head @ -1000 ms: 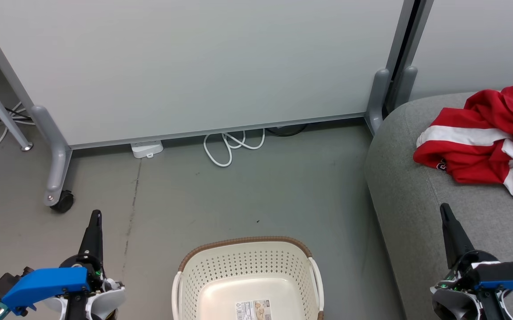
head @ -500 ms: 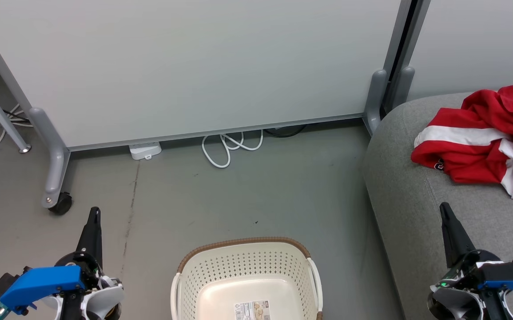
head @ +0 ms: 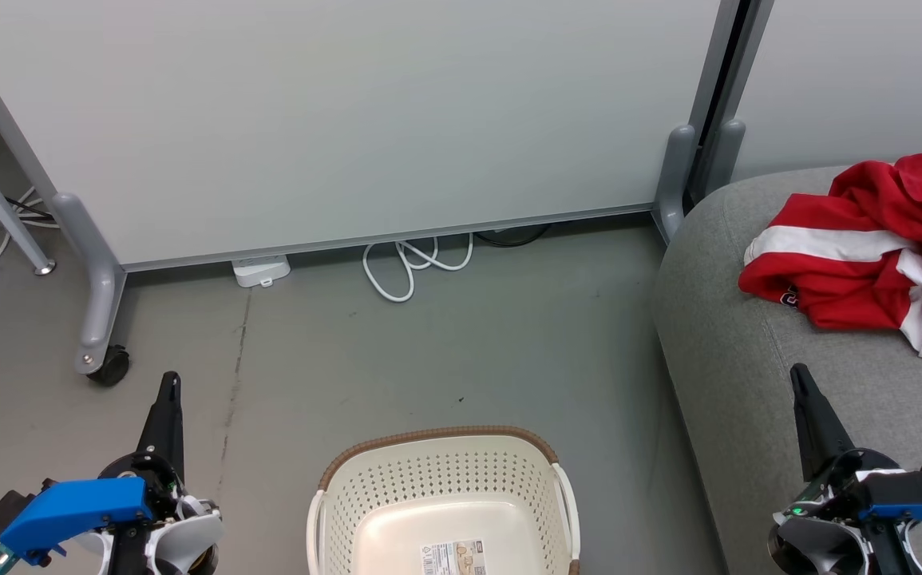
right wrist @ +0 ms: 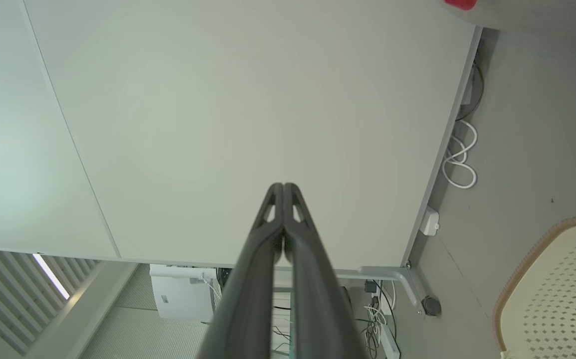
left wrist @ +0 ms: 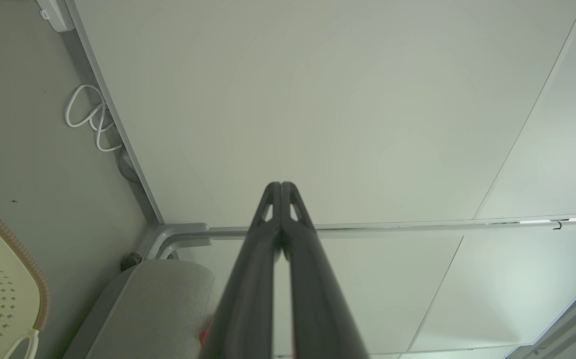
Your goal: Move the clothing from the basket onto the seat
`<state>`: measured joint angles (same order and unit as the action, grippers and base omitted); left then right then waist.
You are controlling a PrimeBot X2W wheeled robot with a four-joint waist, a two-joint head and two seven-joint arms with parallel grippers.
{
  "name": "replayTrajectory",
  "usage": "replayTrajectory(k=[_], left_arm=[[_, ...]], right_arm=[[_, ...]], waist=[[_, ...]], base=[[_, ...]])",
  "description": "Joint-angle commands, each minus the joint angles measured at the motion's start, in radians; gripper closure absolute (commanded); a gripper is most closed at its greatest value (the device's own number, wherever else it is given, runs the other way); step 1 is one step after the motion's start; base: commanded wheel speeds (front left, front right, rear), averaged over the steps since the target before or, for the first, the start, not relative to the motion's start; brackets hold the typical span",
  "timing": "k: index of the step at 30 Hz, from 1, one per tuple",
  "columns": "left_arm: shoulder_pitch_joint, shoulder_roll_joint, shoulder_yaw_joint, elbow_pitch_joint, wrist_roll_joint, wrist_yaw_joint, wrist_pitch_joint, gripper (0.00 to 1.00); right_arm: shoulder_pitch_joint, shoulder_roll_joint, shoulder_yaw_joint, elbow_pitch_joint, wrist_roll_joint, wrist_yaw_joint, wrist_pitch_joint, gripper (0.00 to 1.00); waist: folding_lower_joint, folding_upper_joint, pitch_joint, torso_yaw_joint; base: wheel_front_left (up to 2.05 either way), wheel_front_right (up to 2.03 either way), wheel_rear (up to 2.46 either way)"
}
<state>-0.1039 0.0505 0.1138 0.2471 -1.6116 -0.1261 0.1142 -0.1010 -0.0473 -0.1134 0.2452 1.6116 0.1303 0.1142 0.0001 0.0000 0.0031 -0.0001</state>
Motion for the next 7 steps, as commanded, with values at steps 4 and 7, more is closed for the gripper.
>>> replayTrajectory(k=[4, 7], left_arm=[[-0.009, -0.001, 0.003, -0.004, -0.002, -0.009, 0.004, 1.0], [-0.009, -0.001, 0.003, -0.004, -0.002, -0.009, 0.004, 1.0]], right_arm=[[-0.014, -0.005, -0.002, 0.0, 0.003, 0.001, 0.004, 1.0], [-0.014, -0.005, -0.001, 0.0, 0.003, 0.001, 0.004, 1.0]], waist=[[-0.0001, 0.0, 0.0, 0.0], [-0.0001, 0.0, 0.0, 0.0]], base=[[0.0, 0.0, 0.0], [0.0, 0.0, 0.0]])
